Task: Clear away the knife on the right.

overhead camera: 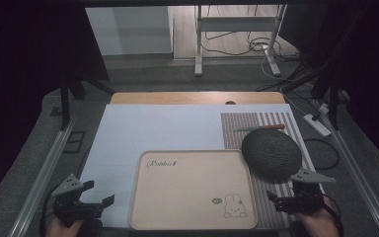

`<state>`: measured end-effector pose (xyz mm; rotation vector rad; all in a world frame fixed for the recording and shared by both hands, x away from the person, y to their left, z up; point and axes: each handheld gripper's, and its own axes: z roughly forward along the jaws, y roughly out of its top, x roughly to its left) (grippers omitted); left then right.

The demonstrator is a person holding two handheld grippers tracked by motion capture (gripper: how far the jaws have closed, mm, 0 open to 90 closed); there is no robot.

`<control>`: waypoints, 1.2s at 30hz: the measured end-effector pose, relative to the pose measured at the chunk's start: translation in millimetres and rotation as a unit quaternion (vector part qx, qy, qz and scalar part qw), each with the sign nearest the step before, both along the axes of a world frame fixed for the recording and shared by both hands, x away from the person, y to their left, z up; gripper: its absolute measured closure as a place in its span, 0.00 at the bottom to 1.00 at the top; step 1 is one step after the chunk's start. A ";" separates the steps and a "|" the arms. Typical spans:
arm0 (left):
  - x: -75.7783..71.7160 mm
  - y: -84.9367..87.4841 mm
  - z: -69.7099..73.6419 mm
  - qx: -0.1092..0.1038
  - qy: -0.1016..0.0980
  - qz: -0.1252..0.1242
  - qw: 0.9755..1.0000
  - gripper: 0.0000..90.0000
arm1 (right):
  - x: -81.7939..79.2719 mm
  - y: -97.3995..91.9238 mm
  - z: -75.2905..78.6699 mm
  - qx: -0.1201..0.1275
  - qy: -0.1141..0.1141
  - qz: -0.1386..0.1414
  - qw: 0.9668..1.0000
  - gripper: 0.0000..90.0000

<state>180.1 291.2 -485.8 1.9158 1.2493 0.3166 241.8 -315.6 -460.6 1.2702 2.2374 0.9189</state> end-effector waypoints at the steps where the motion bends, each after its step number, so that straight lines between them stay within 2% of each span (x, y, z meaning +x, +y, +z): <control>1: 0.1 -0.3 0.1 0.002 0.001 -0.001 1.000 0.03 | 0.4 0.7 -0.4 -0.001 0.002 0.002 1.000 0.01; 10: 0.7 -1.6 0.2 0.007 0.003 -0.003 1.000 0.03 | 2.0 4.2 -2.0 -0.016 0.013 0.014 1.000 0.01; 20: 1.3 -1.9 -0.1 0.008 0.005 -0.002 1.000 0.03 | 3.6 6.5 -2.5 -0.026 0.023 0.015 0.999 0.01; 27: 1.8 -1.7 -0.4 0.008 0.006 0.000 1.000 0.04 | 6.8 7.7 0.2 -0.013 0.016 0.020 1.000 0.01; 36: 2.3 -1.5 -0.4 0.007 0.009 0.001 1.000 0.04 | 13.2 10.3 0.6 -0.013 0.004 0.040 0.999 0.01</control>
